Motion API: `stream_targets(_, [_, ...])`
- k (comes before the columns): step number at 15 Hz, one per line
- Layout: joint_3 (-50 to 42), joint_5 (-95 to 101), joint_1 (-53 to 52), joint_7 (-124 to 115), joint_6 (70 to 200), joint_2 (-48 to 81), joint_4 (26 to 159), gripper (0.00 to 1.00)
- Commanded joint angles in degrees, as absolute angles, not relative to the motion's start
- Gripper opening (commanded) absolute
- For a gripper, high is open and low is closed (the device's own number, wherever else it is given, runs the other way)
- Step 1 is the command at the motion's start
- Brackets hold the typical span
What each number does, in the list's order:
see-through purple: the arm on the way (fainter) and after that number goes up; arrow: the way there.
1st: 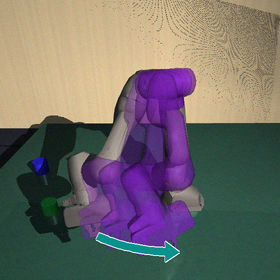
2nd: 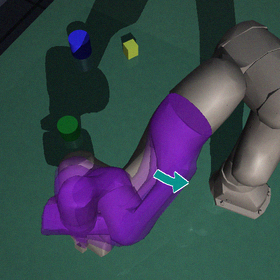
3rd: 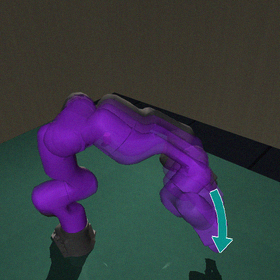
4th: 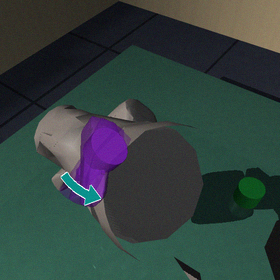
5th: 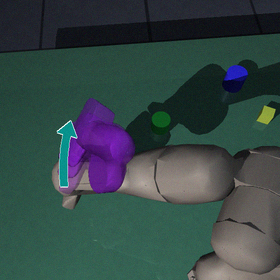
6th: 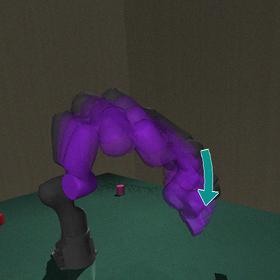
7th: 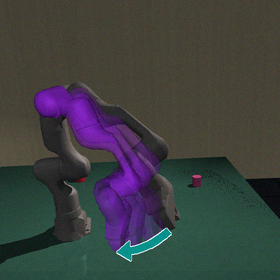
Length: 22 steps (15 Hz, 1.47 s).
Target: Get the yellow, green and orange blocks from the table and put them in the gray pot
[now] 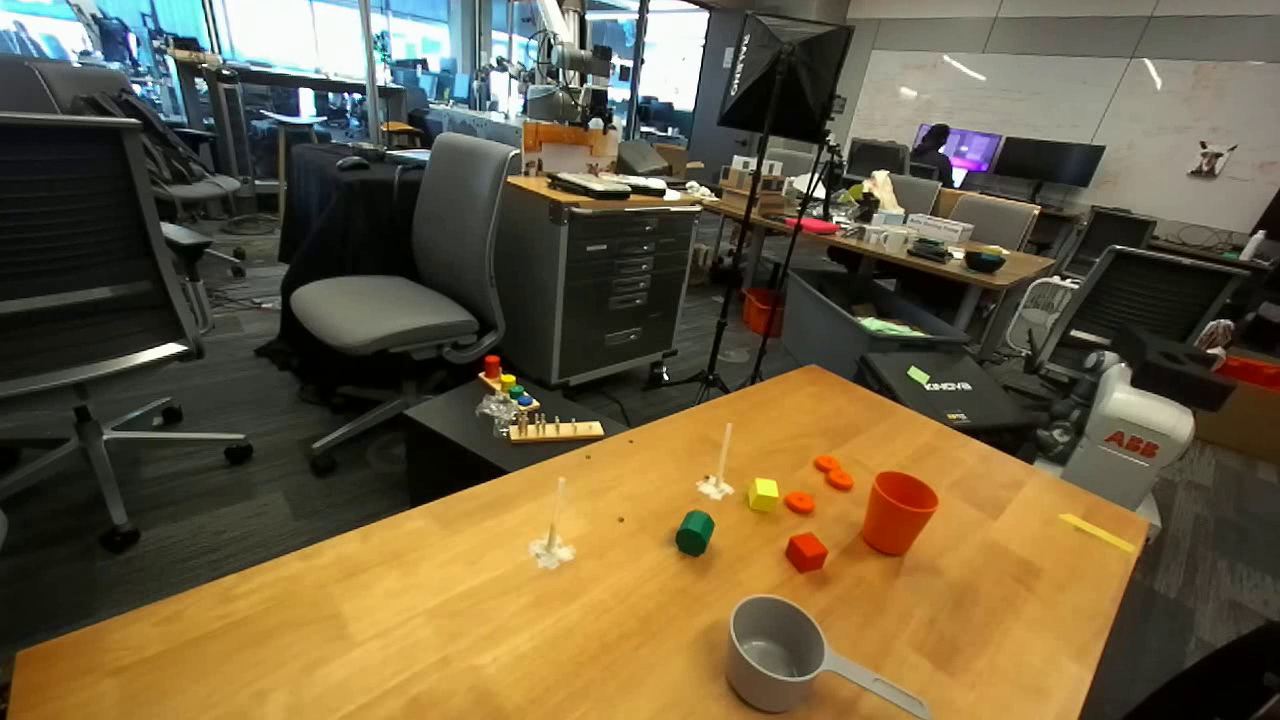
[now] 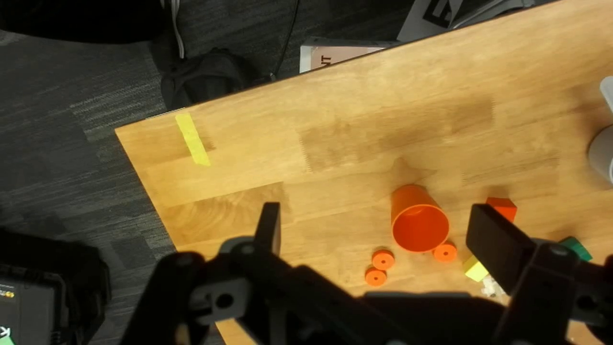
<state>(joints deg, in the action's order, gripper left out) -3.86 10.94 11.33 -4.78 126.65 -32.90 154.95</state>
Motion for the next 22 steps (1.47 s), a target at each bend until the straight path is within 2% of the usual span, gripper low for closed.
stream_targets(1, [-2.7, 11.8, 11.8, -8.2, 132.3, -28.2, 153.1, 1.0])
stream_targets(8, [4.2, 14.9, 15.0, -31.7, 157.7, -6.9, 145.5, 1.0])
stream_targets(11, [6.5, 25.3, 17.9, -44.6, 157.7, 4.1, 139.2, 1.0])
stream_targets(15, [-3.2, 28.2, 7.5, -52.4, 153.9, 17.0, 130.4, 1.0])
stream_targets(16, [-4.4, 26.0, 7.2, -48.0, 156.8, 11.1, 136.9, 1.0])
stream_targets(19, [-6.4, 25.2, 4.4, -49.0, 156.7, 17.4, 132.3, 1.0])
stream_targets(22, [-6.4, 25.2, 4.3, -49.2, 156.1, 17.8, 131.3, 1.0])
